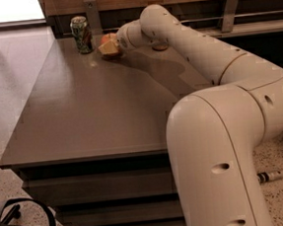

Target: Move apple near green can

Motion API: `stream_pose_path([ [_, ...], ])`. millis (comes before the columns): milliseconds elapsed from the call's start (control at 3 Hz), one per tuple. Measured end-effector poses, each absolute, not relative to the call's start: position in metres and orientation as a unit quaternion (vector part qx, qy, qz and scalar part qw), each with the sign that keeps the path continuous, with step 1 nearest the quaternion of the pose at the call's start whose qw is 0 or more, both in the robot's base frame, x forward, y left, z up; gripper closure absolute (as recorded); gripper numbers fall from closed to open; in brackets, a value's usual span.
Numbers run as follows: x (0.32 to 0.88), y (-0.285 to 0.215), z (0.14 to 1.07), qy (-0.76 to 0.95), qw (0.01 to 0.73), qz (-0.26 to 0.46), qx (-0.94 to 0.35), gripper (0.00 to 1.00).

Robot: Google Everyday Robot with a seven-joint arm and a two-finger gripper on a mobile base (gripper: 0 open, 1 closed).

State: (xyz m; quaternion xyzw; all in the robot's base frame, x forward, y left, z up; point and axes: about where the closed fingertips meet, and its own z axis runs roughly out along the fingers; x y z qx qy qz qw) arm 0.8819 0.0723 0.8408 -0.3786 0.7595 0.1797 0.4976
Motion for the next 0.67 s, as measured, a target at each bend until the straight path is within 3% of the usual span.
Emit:
stream_pose_path([
  [667, 0.8816, 0.0768, 0.8374, 0.76, 0.495, 0.182, -0.38, 0.36],
])
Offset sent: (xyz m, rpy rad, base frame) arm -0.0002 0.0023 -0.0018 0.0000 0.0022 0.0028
